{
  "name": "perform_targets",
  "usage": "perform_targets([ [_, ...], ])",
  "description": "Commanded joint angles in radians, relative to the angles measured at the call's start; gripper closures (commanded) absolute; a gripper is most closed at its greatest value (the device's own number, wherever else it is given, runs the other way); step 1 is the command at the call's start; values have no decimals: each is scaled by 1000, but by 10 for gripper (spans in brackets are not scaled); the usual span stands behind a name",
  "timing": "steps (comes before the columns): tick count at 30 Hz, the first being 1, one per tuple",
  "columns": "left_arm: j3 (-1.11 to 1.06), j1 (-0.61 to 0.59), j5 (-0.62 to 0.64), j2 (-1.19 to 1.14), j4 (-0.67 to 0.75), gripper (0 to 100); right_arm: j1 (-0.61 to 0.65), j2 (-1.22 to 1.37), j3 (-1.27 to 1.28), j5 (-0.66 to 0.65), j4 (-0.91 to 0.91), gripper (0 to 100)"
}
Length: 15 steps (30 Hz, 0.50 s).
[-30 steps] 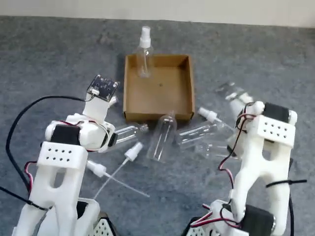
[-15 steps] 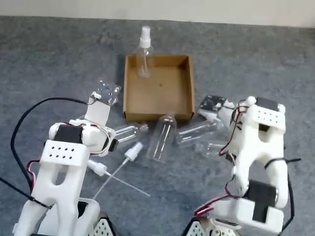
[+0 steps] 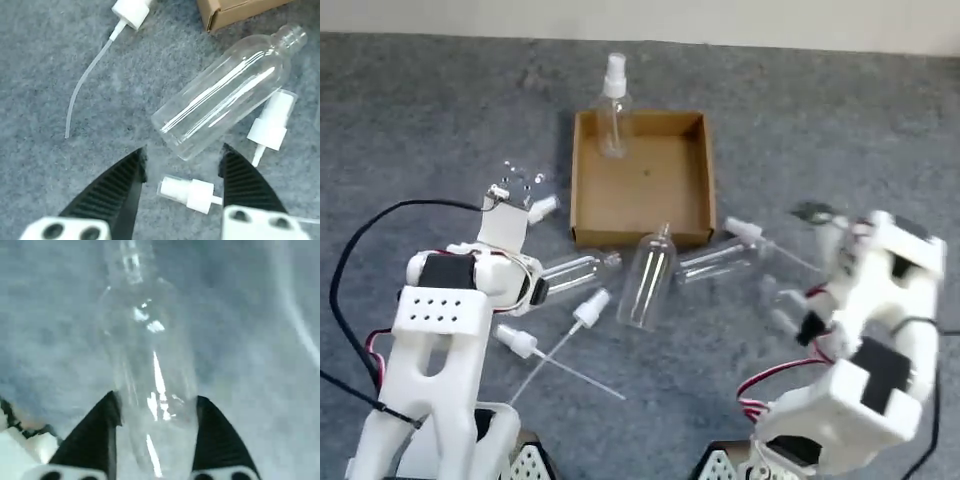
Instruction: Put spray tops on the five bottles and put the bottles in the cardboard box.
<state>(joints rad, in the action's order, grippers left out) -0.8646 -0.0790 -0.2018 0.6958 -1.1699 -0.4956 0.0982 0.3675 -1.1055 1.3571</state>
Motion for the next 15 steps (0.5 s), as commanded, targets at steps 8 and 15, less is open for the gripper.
perform_targets([
  [8,214,-81,-6,-90,44,818,-337,64,-251,221,-160,994],
  [15,685,-77,-163,-576,-15,819,-371,240,-387,313,-163,994],
])
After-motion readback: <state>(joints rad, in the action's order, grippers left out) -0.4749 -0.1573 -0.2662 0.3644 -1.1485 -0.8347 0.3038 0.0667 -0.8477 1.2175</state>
